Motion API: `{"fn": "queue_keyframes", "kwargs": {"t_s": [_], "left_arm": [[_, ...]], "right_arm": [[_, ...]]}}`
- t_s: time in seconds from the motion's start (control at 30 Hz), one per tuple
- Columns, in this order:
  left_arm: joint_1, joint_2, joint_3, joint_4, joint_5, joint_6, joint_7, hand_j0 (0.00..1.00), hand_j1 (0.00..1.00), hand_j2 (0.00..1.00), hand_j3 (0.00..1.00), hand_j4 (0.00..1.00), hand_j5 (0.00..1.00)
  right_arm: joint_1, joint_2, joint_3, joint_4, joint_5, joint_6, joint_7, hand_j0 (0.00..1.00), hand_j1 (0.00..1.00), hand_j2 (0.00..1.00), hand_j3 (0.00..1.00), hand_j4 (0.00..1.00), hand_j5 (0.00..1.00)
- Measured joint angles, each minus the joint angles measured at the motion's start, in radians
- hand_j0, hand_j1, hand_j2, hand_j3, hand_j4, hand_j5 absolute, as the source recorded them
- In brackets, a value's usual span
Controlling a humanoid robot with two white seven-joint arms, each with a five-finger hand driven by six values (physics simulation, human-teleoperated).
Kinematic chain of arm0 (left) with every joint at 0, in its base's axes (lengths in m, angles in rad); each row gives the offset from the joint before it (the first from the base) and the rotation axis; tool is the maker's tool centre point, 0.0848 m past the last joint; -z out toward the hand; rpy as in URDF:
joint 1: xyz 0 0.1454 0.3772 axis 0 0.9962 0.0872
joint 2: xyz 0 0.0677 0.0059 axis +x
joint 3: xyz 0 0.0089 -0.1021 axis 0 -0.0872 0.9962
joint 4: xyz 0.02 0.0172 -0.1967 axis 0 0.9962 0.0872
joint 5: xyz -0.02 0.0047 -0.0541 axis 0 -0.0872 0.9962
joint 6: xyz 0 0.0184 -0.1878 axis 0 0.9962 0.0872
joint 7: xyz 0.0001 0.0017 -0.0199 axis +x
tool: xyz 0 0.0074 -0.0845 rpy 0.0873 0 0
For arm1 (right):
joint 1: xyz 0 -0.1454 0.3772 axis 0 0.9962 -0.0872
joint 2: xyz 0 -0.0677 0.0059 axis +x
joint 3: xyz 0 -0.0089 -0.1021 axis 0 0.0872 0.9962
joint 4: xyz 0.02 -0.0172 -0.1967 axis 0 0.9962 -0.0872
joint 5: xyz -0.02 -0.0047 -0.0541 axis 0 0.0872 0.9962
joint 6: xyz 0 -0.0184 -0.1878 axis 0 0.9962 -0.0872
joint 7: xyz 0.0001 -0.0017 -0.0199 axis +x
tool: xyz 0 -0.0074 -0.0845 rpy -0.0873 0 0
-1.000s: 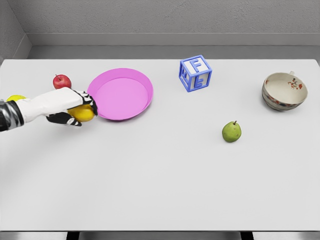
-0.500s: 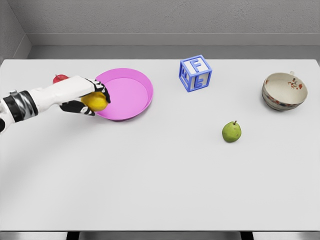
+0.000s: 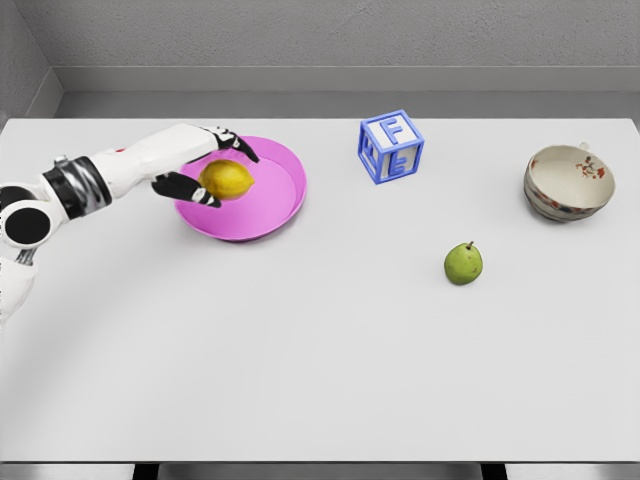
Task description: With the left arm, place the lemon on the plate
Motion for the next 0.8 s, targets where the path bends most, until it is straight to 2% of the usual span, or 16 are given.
{"fn": "queue_keyframes", "kwargs": {"t_s": [0.17,0.33,0.37,0.43,0.63,0.8], "left_arm": [[-0.011,-0.004,0.002,0.008,0.001,0.002,-0.001,1.0,1.0,1.0,1.0,1.0,1.0],[0.008,0.059,0.012,0.009,0.001,-0.047,-0.004,1.0,1.0,1.0,1.0,1.0,1.0],[0.017,0.076,0.014,0.01,0.001,-0.076,-0.005,1.0,1.0,1.0,1.0,1.0,1.0],[0.074,0.111,0.038,0.011,0.0,-0.143,-0.005,1.0,1.0,1.0,1.0,1.0,1.0],[0.193,0.184,0.167,0.012,0.007,-0.233,-0.006,1.0,1.0,1.0,1.0,1.0,1.0],[0.206,0.202,0.216,0.011,0.011,-0.244,-0.007,1.0,1.0,1.0,1.0,1.0,1.0]], "right_arm": [[0.0,0.0,0.0,0.0,0.0,0.0,0.0,1.0,1.0,1.0,1.0,1.0,1.0],[0.0,0.0,0.0,0.0,0.0,0.0,0.0,1.0,1.0,1.0,1.0,1.0,1.0],[0.0,0.0,0.0,0.0,0.0,0.0,0.0,1.0,1.0,1.0,1.0,1.0,1.0],[0.0,0.0,0.0,0.0,0.0,0.0,0.0,1.0,1.0,1.0,1.0,1.0,1.0],[0.0,0.0,0.0,0.0,0.0,0.0,0.0,1.0,1.0,1.0,1.0,1.0,1.0],[0.0,0.0,0.0,0.0,0.0,0.0,0.0,1.0,1.0,1.0,1.0,1.0,1.0]]}}
